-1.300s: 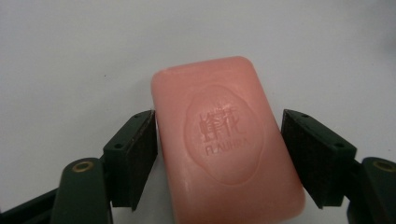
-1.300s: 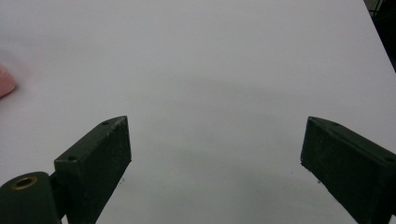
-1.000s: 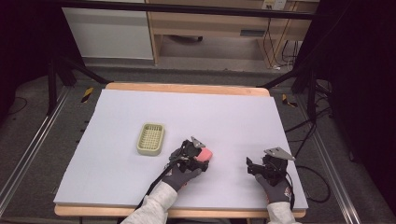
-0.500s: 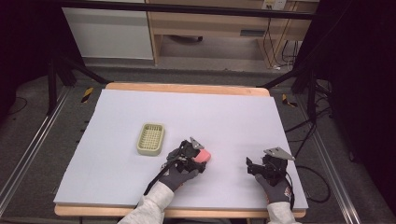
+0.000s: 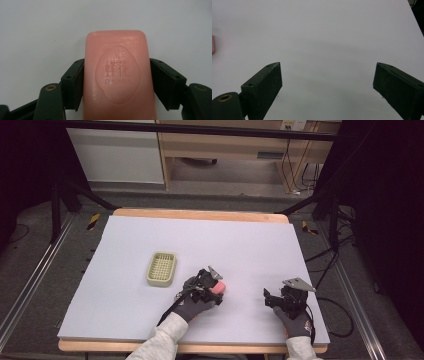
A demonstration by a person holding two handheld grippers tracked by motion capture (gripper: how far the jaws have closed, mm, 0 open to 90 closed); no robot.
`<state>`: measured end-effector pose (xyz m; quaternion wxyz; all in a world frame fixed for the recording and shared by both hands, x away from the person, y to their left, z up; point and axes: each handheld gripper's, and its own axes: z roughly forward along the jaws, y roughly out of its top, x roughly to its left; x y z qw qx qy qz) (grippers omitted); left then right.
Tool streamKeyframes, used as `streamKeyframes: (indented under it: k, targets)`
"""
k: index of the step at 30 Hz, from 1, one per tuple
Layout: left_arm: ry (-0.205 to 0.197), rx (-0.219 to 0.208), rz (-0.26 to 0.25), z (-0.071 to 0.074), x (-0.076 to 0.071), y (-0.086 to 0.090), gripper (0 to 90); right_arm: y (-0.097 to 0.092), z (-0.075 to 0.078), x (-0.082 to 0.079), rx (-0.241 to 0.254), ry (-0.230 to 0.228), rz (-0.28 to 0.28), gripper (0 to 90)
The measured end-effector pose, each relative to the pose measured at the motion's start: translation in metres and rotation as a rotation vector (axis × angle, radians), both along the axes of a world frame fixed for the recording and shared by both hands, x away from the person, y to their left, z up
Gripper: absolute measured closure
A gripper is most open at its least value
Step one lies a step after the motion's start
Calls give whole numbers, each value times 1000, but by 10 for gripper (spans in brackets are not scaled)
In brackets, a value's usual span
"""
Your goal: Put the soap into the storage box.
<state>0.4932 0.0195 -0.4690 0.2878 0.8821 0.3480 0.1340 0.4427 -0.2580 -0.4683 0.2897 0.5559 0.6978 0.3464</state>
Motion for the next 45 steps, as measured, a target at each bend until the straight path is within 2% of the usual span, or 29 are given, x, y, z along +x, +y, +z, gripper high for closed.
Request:
streamKeyframes:
  k: [4,17,34,38,45]
  targets:
    - [3,-11,5,1,2,2,367,0,0,0,-1,0,1,88]
    - [17,-18,12,4,1,4,369,0,0,0,-2,1,1,88]
    - [-10,-72,18,36,-11,25,369,0,1,0,1,-5,-3,88]
    - [-27,-92,29,42,-15,34,370,0,1,0,0,-6,-4,88]
    - [-38,-99,50,50,-16,52,370,-1,1,-1,2,-7,-6,88]
